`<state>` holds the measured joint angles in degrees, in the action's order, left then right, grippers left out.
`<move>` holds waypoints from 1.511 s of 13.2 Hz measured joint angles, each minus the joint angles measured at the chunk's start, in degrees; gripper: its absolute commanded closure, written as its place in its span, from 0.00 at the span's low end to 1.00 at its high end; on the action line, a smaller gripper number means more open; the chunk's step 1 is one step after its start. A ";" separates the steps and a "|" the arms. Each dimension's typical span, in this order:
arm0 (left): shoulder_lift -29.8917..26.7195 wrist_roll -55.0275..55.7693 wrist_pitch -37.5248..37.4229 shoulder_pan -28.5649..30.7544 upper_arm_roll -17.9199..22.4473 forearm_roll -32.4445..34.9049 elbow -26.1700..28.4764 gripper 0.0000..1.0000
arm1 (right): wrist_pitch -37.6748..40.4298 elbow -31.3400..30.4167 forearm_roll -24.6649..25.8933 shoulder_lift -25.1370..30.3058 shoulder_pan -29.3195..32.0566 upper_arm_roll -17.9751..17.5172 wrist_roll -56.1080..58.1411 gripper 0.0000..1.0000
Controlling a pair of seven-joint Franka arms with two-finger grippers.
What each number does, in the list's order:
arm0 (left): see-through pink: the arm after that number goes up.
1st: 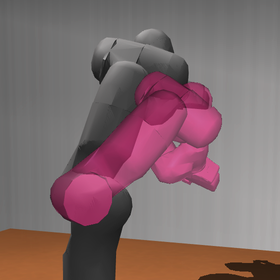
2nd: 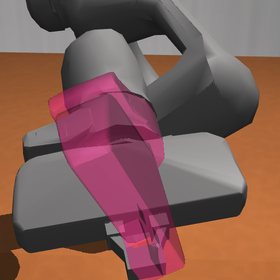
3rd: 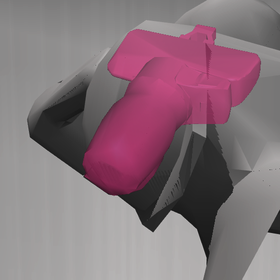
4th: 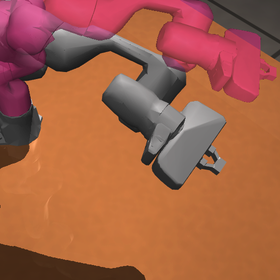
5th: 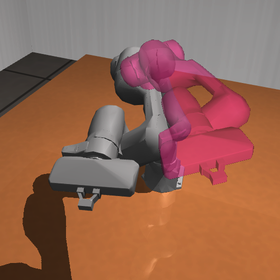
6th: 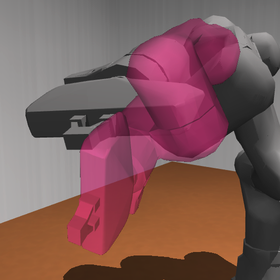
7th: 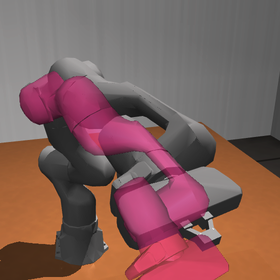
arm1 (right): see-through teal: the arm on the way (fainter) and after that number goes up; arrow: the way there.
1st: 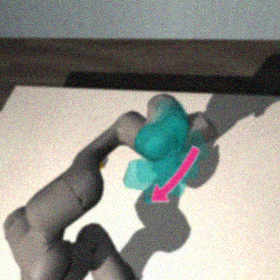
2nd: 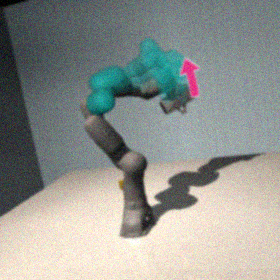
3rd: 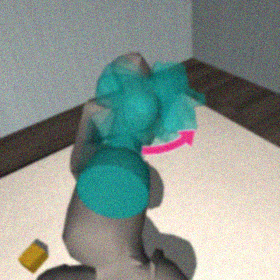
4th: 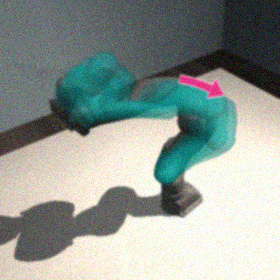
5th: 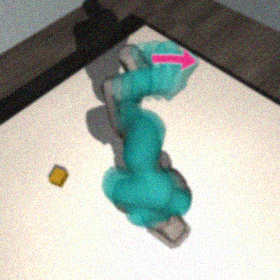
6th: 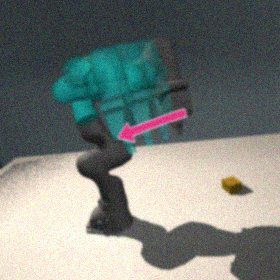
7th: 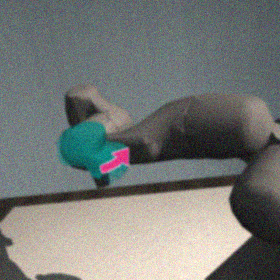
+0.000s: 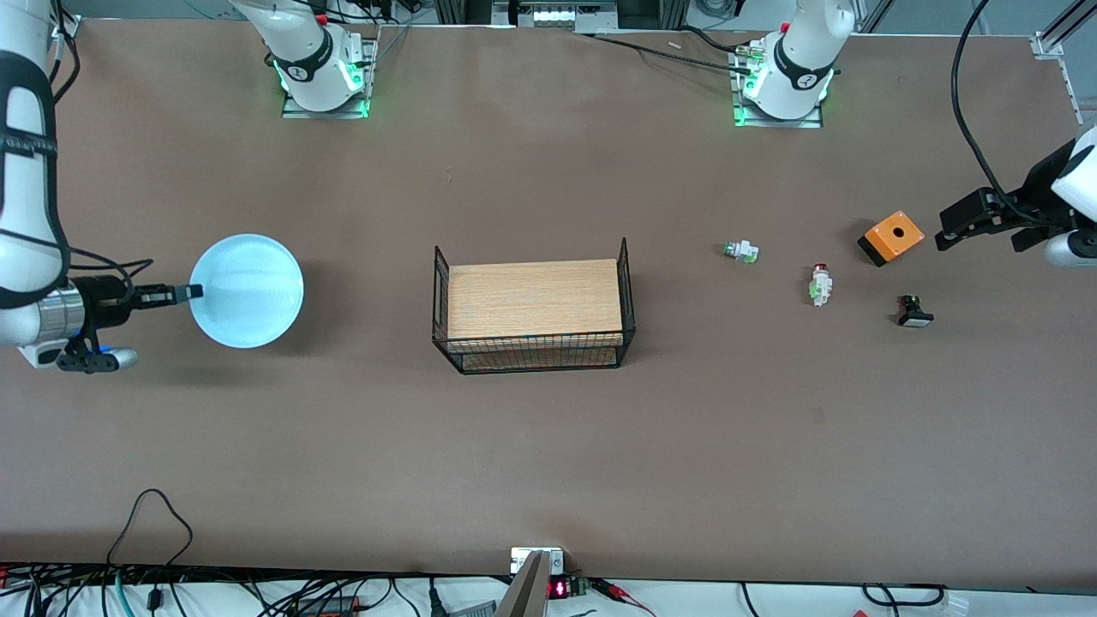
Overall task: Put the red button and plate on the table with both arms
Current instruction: 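Carry the plate beside the basket and lower it with the right gripper, then open the right gripper to release the plate on the table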
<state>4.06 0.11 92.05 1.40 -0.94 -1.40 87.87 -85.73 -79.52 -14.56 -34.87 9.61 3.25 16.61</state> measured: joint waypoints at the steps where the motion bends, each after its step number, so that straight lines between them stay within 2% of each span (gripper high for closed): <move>1: 0.00 0.00 -0.11 0.02 0.03 0.00 0.11 0.00 | -1.74 0.00 0.00 -1.20 0.38 0.00 1.61 1.00; 8: 0.00 -0.06 -0.01 0.07 0.07 0.00 0.19 0.00 | -12.76 0.01 -0.11 -9.71 3.88 0.00 12.12 1.00; 16: 0.00 -0.11 3.25 0.07 0.06 0.00 0.92 0.00 | -18.53 0.06 -0.29 -13.97 4.80 -0.01 14.05 0.98; 17: 0.00 -0.13 3.27 0.07 0.06 0.00 1.01 0.00 | -18.56 0.07 -0.57 -14.09 4.85 -0.02 14.09 0.96; 20: -0.04 -0.31 3.28 -0.03 -0.07 0.00 1.03 0.00 | -18.53 0.30 -3.19 -14.08 4.95 -0.05 14.11 0.80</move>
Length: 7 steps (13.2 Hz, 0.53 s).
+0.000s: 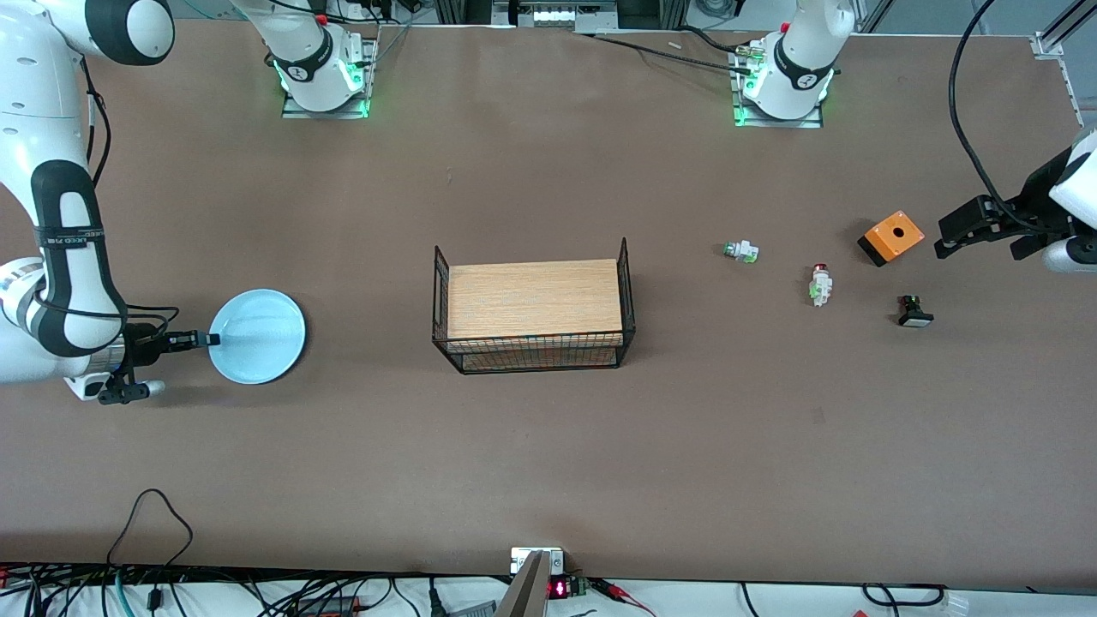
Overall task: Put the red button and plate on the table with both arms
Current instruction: 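Open the right gripper to release the plate on the table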
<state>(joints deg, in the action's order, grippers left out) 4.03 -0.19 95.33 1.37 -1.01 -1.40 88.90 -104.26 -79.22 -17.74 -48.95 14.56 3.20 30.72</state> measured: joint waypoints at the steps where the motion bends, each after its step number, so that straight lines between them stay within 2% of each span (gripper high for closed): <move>1: -0.03 -0.06 -0.02 -0.06 -0.19 0.00 0.00 0.00 | 0.08 0.03 -1.35 0.00 0.14 -0.01 0.00 0.68; 2: -0.07 -0.07 -0.03 -0.08 -0.53 0.00 0.00 0.00 | 0.22 0.03 -3.14 0.00 0.35 -0.01 0.00 0.66; 3: -0.08 -0.07 -0.05 -0.08 -0.74 0.00 0.00 0.00 | 0.32 0.03 -5.14 0.00 0.58 -0.01 0.01 0.58; 4: -0.09 -0.07 -0.05 -0.07 -0.78 0.00 0.00 0.00 | 0.36 0.03 -7.03 0.00 0.87 -0.02 0.02 0.54; 7: -0.09 -0.07 -0.07 0.07 -0.74 0.00 0.00 0.00 | 0.55 0.05 -9.98 0.00 1.73 -0.07 0.09 0.53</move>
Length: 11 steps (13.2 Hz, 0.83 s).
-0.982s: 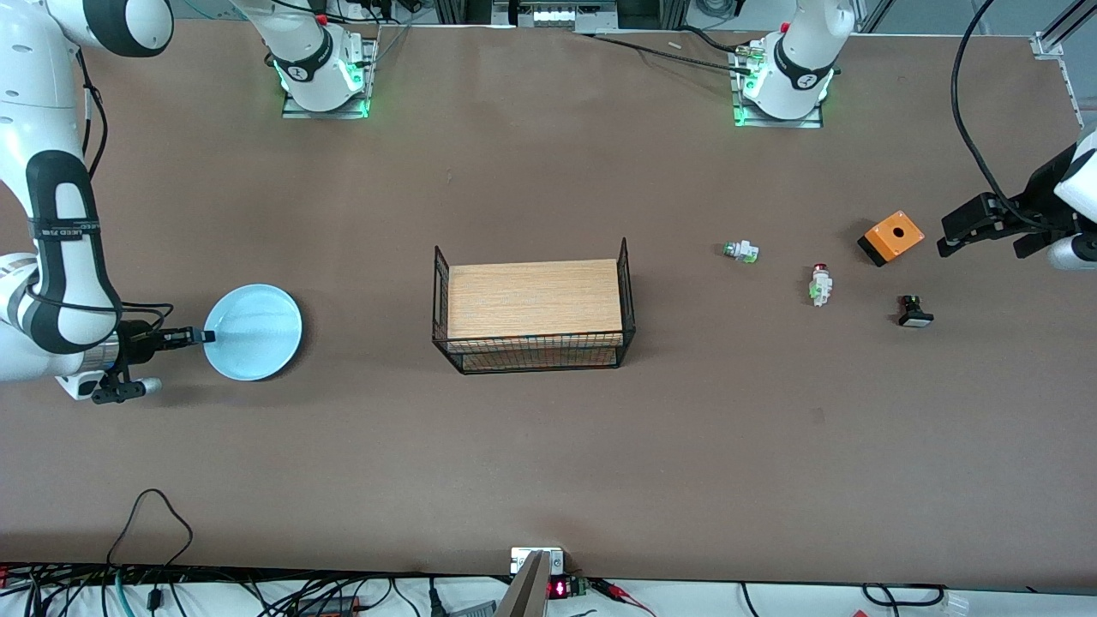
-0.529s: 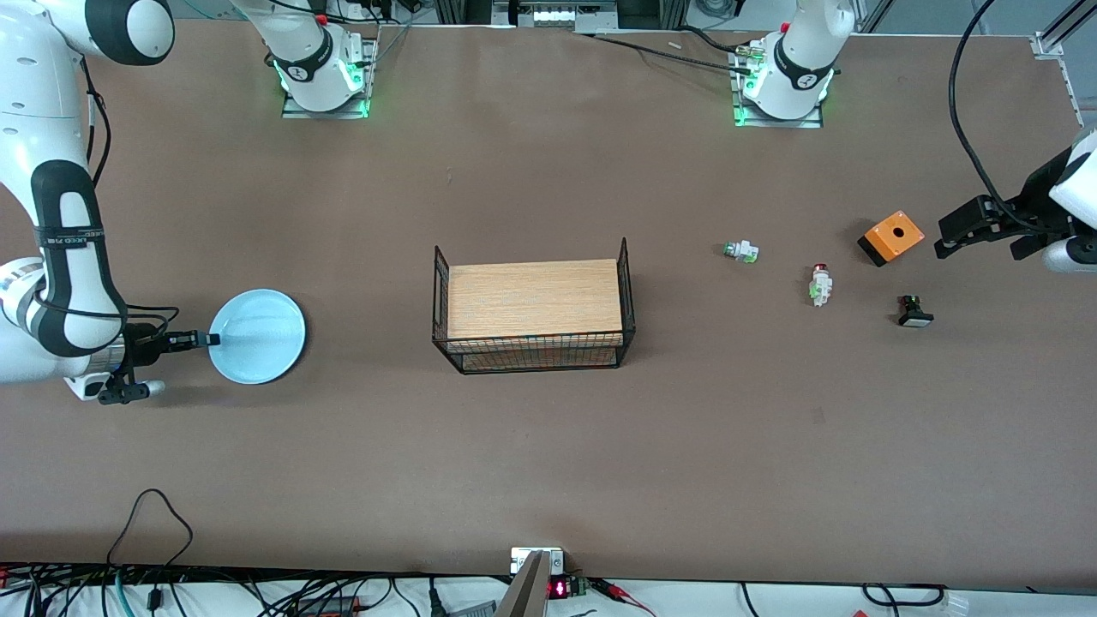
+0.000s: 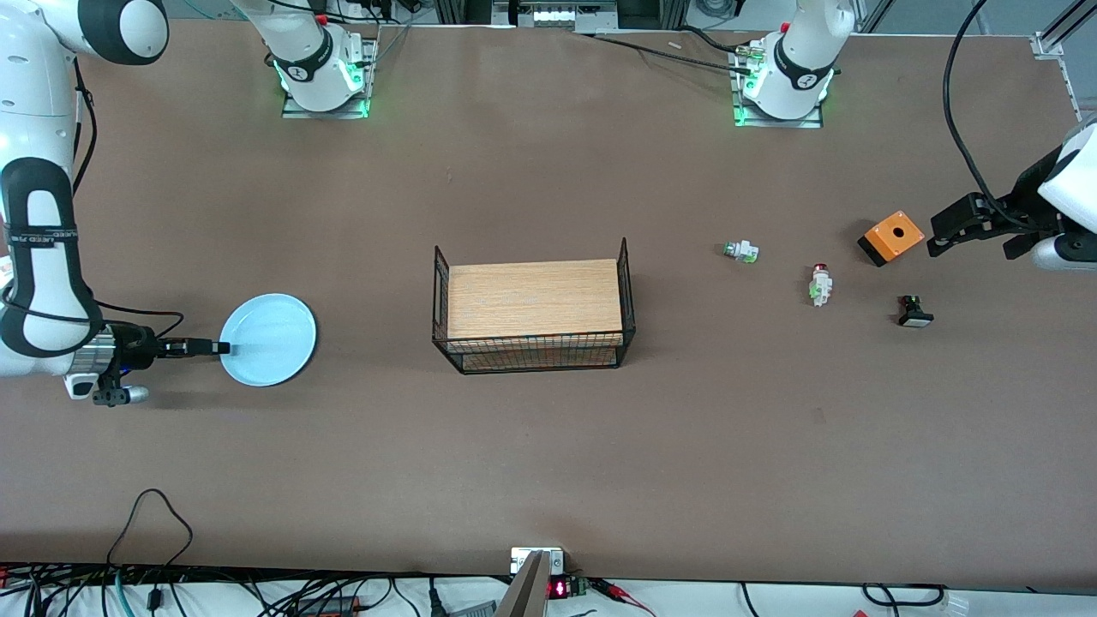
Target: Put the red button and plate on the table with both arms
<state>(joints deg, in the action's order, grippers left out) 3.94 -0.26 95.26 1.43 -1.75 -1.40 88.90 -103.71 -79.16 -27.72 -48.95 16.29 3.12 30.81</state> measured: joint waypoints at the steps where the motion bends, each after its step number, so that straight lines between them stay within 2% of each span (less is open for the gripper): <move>1: 0.00 0.00 -0.02 0.00 0.00 0.00 0.01 0.00 | 0.48 0.13 -0.09 0.00 0.10 -0.03 0.02 0.53; 3: 0.00 0.00 -0.02 0.01 0.00 0.00 0.04 0.00 | 2.46 1.64 -0.09 0.09 0.14 -0.04 0.06 0.53; 6: 0.00 0.00 -0.02 0.21 0.04 0.00 0.06 0.00 | 6.93 7.64 1.05 0.85 0.07 -0.14 0.14 0.53; 8: 0.00 0.00 -0.02 0.27 0.05 0.00 0.06 0.00 | 8.86 12.30 4.23 1.98 -0.52 -0.60 0.23 0.40; 11: 0.00 0.00 -0.02 0.28 0.05 0.00 0.06 0.00 | 10.02 16.65 6.01 3.11 -2.13 -0.62 0.23 0.31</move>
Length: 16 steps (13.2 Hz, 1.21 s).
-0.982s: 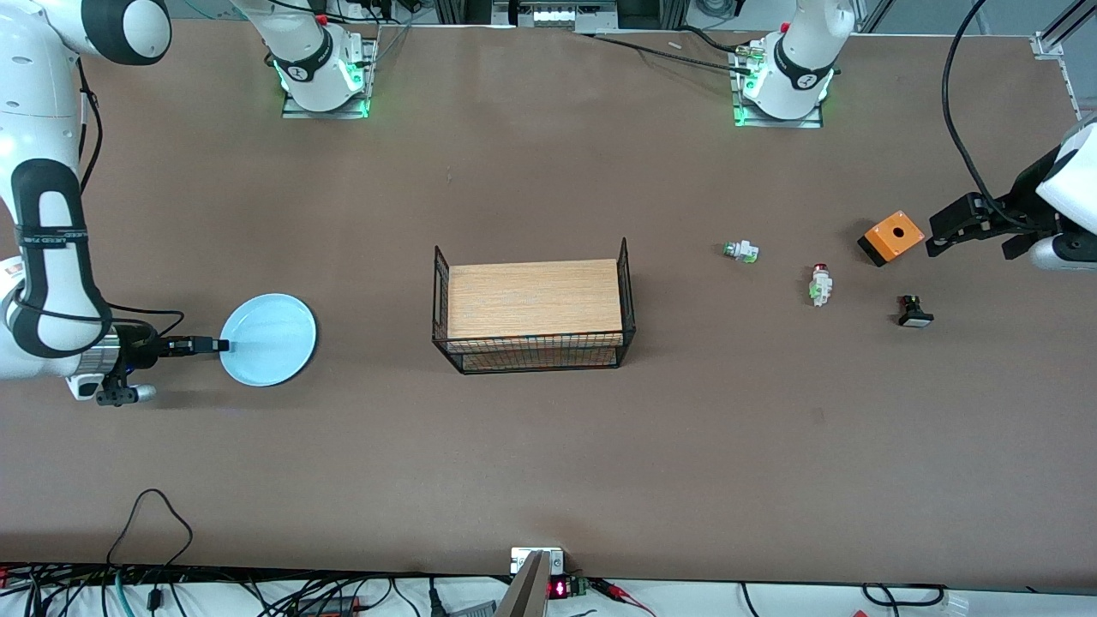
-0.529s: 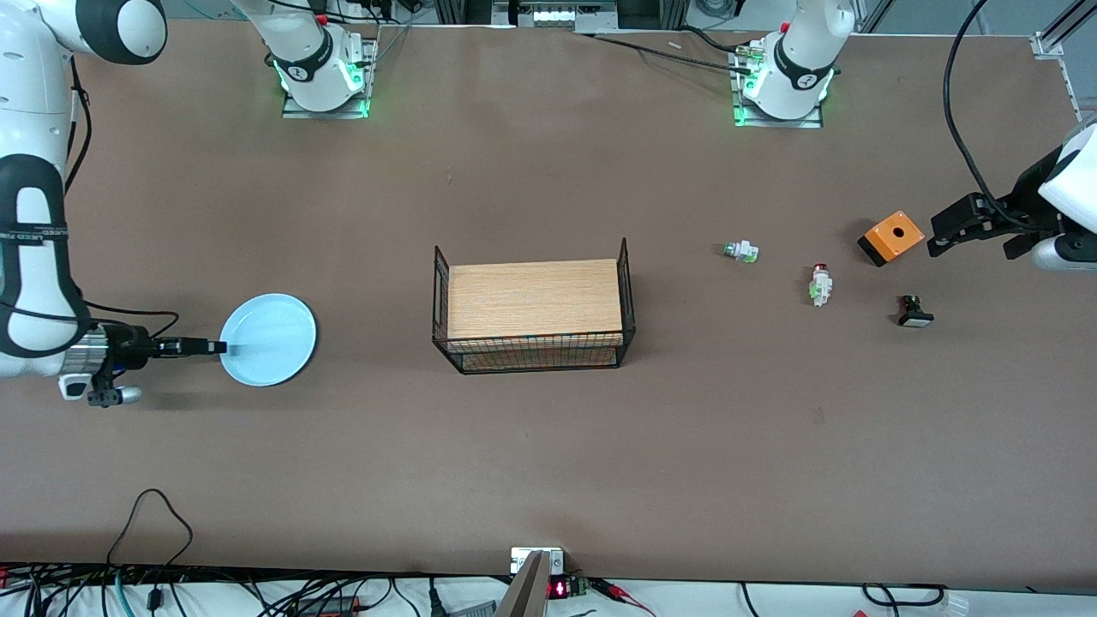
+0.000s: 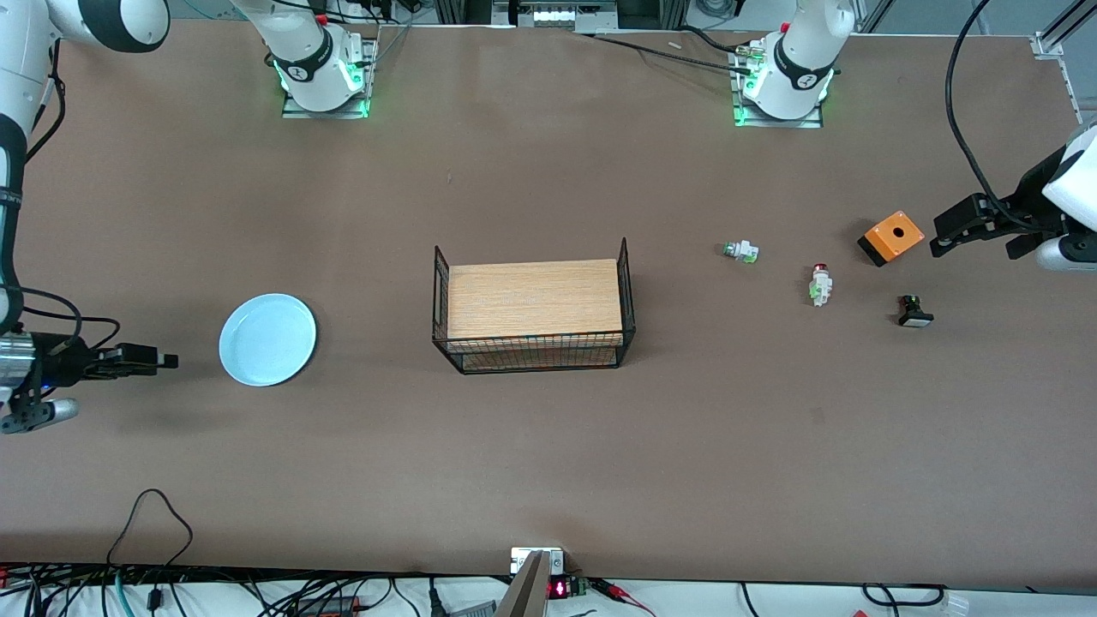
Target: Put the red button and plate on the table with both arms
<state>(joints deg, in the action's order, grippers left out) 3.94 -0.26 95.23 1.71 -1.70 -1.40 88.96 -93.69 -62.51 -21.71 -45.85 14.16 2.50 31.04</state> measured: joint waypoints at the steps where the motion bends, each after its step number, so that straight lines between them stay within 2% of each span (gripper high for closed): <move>1: 0.00 0.00 0.00 0.01 0.00 0.00 0.00 0.00 | 0.01 0.24 0.34 -0.04 -0.02 0.02 0.01 0.24; 3: 0.00 0.00 0.00 0.25 0.02 0.00 0.06 0.00 | -0.09 1.16 2.75 -0.17 0.00 0.02 0.97 0.00; 5: 0.00 0.00 0.00 0.63 0.02 0.00 0.28 0.00 | -0.01 2.70 5.23 -0.16 -0.59 -0.06 1.38 0.00; 9: 0.00 0.00 0.00 0.71 -0.02 0.00 0.43 0.00 | 0.98 4.07 17.99 0.25 -5.47 -0.18 1.48 0.00; 13: 0.00 0.00 0.00 0.71 -0.02 0.00 0.46 0.00 | 5.29 4.90 19.80 3.20 -8.56 -0.16 -1.44 0.00; 16: 0.00 0.00 0.00 0.72 -0.02 0.00 0.49 0.00 | 10.44 5.39 19.77 7.64 -10.83 -0.34 -7.63 0.00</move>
<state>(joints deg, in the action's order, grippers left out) 3.94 -0.26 95.23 2.44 -1.72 -1.40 89.45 -83.25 -57.12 -1.94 -38.20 3.33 2.16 23.42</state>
